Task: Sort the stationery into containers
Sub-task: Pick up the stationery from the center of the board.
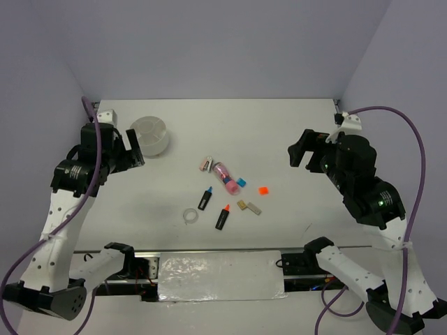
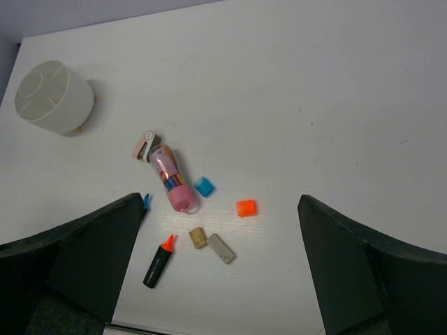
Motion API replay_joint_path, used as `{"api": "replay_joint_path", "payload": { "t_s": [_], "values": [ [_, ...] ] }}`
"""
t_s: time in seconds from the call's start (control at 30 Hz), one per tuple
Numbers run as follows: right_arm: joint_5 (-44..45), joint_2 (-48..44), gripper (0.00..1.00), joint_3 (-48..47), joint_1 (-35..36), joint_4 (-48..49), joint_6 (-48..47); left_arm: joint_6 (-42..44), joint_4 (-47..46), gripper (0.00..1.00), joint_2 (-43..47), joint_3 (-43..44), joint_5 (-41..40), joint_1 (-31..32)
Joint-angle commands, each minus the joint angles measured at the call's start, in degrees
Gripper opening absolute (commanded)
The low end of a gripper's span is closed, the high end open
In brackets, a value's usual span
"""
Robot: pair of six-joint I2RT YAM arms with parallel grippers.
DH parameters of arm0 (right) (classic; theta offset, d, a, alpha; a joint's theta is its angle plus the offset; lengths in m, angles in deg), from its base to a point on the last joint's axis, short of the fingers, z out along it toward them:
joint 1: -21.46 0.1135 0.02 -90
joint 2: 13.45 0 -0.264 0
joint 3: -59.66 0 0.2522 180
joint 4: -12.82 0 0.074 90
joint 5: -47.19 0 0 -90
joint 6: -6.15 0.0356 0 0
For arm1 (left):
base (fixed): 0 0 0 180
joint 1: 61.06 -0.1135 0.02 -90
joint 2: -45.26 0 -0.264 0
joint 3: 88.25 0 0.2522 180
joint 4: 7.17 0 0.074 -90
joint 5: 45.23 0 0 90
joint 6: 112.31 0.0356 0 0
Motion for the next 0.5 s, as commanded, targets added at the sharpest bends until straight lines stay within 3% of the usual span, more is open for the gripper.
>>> {"api": "replay_joint_path", "payload": {
  "t_s": [0.0,0.23,0.47],
  "values": [
    [3.4,0.9,1.0,-2.0,-0.2,-0.7,2.5,-0.2,-1.3,0.99,-4.7,-0.1,7.5,1.5],
    [9.6,2.7,1.0,-3.0,-0.2,-5.9,6.3,-15.4,3.3,1.0,-19.1,8.3,-1.1,20.0],
    [11.2,-0.9,1.0,-1.6,-0.2,-8.2,5.8,-24.7,1.5,0.99,-27.6,12.8,-3.8,28.0]
  ]
}}
